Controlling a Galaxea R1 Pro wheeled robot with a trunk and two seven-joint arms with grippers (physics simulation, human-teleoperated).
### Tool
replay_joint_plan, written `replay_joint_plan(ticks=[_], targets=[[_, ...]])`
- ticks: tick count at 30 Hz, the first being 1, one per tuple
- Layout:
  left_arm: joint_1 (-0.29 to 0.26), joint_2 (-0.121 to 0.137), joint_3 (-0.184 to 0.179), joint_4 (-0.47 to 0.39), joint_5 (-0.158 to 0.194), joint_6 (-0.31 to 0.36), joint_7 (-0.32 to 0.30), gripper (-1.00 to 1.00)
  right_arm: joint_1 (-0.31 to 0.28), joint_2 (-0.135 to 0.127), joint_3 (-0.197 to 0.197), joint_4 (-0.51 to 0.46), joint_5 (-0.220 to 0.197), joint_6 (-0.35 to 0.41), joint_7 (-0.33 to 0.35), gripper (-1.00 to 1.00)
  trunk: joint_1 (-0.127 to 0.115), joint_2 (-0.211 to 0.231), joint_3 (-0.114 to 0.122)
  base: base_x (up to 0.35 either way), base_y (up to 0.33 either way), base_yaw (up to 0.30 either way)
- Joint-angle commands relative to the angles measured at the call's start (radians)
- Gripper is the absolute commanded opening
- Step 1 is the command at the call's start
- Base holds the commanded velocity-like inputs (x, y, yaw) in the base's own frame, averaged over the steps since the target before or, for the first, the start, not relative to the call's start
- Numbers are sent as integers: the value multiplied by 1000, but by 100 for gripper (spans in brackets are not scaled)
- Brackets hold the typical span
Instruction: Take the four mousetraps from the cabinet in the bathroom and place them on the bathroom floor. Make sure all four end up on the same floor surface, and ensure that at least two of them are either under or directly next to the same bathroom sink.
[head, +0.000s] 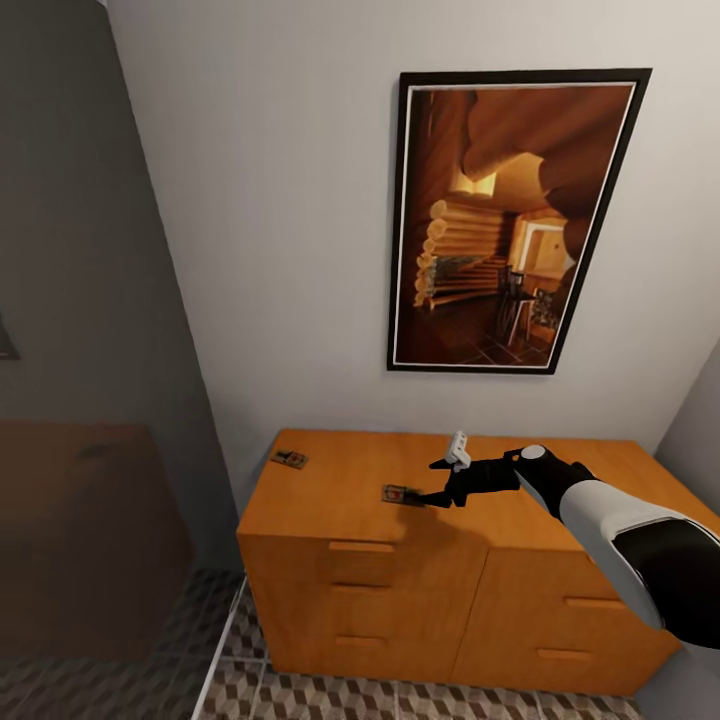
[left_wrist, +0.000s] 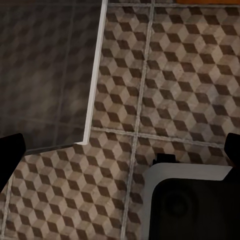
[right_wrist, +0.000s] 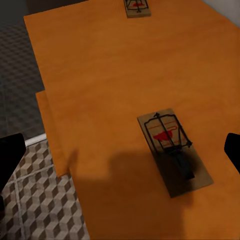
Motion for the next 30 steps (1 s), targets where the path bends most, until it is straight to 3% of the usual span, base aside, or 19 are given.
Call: replay_joint_plan(ticks=[1,30], targets=[[-2,-1,-9,3,4,-5,2,100,-1,0,-4,-1,10,-8,1,100,1,-2,-4,0,0,0],[-2,-1,-9,3,4,-5,2,100,-1,0,-4,-1,10,-8,-1,100,1,-2,-48,0,0,0]])
